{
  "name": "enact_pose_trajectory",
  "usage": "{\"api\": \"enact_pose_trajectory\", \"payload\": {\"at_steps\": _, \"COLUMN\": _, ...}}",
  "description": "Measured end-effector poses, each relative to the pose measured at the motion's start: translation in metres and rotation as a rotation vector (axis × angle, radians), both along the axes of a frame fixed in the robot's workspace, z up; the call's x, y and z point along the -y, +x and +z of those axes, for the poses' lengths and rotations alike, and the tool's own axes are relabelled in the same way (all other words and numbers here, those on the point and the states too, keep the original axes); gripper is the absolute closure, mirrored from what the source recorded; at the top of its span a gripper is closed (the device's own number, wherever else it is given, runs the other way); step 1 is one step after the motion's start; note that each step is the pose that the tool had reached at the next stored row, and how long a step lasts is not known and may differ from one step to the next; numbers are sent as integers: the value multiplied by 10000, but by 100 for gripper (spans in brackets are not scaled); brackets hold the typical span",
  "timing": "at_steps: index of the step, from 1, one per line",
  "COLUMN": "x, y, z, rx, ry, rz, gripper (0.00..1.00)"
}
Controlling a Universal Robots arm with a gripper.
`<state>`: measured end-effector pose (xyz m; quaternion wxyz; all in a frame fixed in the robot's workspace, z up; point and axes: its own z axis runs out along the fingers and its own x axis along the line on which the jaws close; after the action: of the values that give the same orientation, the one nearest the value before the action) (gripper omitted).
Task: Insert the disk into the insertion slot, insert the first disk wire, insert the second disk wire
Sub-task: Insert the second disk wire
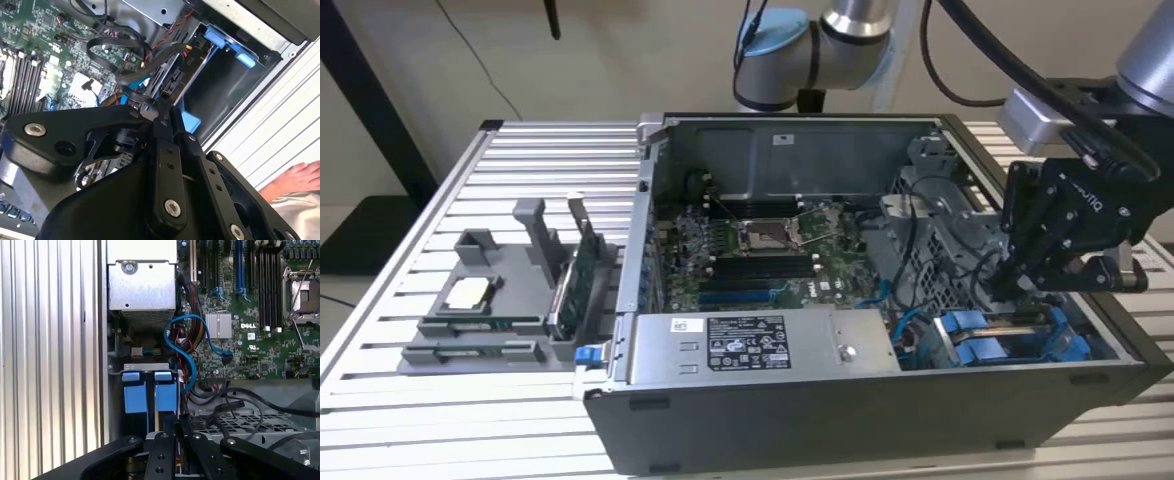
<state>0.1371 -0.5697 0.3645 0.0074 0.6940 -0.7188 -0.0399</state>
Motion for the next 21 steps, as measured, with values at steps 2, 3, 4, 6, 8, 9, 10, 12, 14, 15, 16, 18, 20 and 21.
{"api": "enact_pose_trajectory", "payload": {"at_steps": 2, "x": 0, "y": -11, "z": -25, "rx": 79, "ry": -1, "rz": 0, "gripper": 84}}
{"api": "enact_pose_trajectory", "payload": {"at_steps": 3, "x": 0, "y": -17, "z": -38, "rx": 119, "ry": -1, "rz": 0, "gripper": 84}}
{"api": "enact_pose_trajectory", "payload": {"at_steps": 4, "x": 0, "y": -22, "z": -50, "rx": 157, "ry": -1, "rz": 0, "gripper": 84}}
{"api": "enact_pose_trajectory", "payload": {"at_steps": 6, "x": 0, "y": -32, "z": -75, "rx": 232, "ry": 0, "rz": 0, "gripper": 84}}
{"api": "enact_pose_trajectory", "payload": {"at_steps": 8, "x": 0, "y": -42, "z": -96, "rx": 313, "ry": -1, "rz": 0, "gripper": 84}}
{"api": "enact_pose_trajectory", "payload": {"at_steps": 9, "x": 0, "y": -45, "z": -103, "rx": 341, "ry": -1, "rz": 0, "gripper": 84}}
{"api": "enact_pose_trajectory", "payload": {"at_steps": 10, "x": 0, "y": -46, "z": -107, "rx": 356, "ry": -1, "rz": -1, "gripper": 84}}
{"api": "enact_pose_trajectory", "payload": {"at_steps": 12, "x": 0, "y": -46, "z": -107, "rx": 357, "ry": -2, "rz": 2, "gripper": 84}}
{"api": "enact_pose_trajectory", "payload": {"at_steps": 14, "x": 0, "y": -47, "z": -108, "rx": 358, "ry": -2, "rz": 1, "gripper": 84}}
{"api": "enact_pose_trajectory", "payload": {"at_steps": 15, "x": 0, "y": -47, "z": -108, "rx": 358, "ry": -1, "rz": 1, "gripper": 84}}
{"api": "enact_pose_trajectory", "payload": {"at_steps": 16, "x": 0, "y": -47, "z": -109, "rx": 361, "ry": -1, "rz": 0, "gripper": 84}}
{"api": "enact_pose_trajectory", "payload": {"at_steps": 18, "x": 0, "y": -54, "z": -114, "rx": 393, "ry": 8, "rz": -2, "gripper": 84}}
{"api": "enact_pose_trajectory", "payload": {"at_steps": 20, "x": 1, "y": -61, "z": -117, "rx": 429, "ry": 47, "rz": -1, "gripper": 84}}
{"api": "enact_pose_trajectory", "payload": {"at_steps": 21, "x": 1, "y": -64, "z": -119, "rx": 444, "ry": 89, "rz": -3, "gripper": 84}}
